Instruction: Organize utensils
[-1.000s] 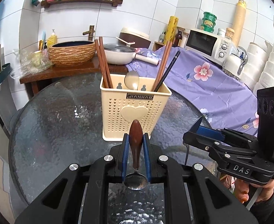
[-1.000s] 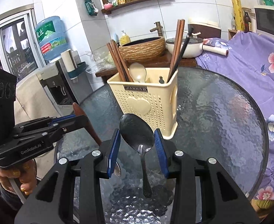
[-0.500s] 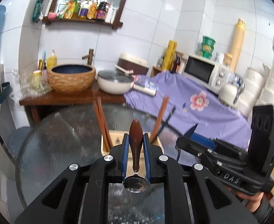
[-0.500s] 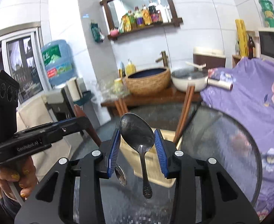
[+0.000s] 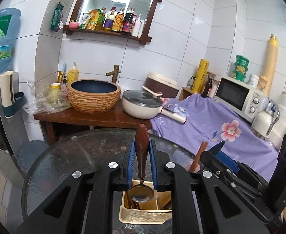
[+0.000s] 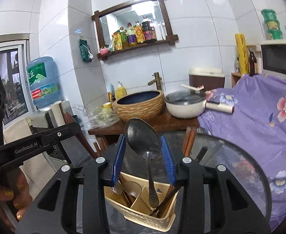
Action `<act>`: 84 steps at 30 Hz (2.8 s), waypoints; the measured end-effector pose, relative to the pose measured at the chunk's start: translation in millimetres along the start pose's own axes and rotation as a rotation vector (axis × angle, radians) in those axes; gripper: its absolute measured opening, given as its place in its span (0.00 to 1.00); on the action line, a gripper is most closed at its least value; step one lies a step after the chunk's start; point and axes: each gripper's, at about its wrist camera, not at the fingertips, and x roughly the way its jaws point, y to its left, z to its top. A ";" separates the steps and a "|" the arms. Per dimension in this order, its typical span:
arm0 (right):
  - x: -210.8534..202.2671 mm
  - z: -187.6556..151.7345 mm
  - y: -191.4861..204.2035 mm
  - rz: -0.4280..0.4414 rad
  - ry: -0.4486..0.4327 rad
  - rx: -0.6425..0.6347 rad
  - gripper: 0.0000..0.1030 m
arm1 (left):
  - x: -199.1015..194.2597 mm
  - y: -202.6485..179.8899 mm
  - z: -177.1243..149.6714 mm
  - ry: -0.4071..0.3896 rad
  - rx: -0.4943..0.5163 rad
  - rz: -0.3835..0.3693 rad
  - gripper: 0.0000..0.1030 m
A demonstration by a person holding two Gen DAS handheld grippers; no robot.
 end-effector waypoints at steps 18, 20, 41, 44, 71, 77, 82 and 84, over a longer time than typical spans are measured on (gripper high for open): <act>28.8 -76.5 -7.0 -0.040 0.078 -0.052 0.37 | 44.6 2.3 -60.3 0.131 0.038 0.028 0.14; 31.4 -83.8 -10.3 -0.047 0.093 -0.047 0.37 | 45.5 2.2 -62.5 0.135 0.040 0.028 0.14; -9.6 -100.7 -8.6 -0.075 0.063 -0.098 0.69 | -20.6 1.3 -67.4 -0.022 0.101 0.070 0.76; -29.9 -108.6 -6.1 -0.073 0.058 -0.116 0.78 | -40.8 5.9 -89.7 -0.059 0.129 0.096 0.90; -238.6 -234.5 23.4 -0.059 -0.069 -0.115 0.94 | -175.0 -4.5 -248.2 -0.093 0.149 0.214 0.94; -256.3 -241.4 30.1 -0.055 -0.068 -0.126 0.94 | -190.7 -8.6 -258.8 -0.096 0.118 0.202 0.94; -264.0 -245.4 36.7 -0.065 -0.073 -0.150 0.94 | -196.6 -5.9 -263.6 -0.086 0.096 0.209 0.94; -264.5 -246.8 38.9 -0.062 -0.072 -0.156 0.94 | -198.5 -6.6 -266.1 -0.082 0.097 0.212 0.94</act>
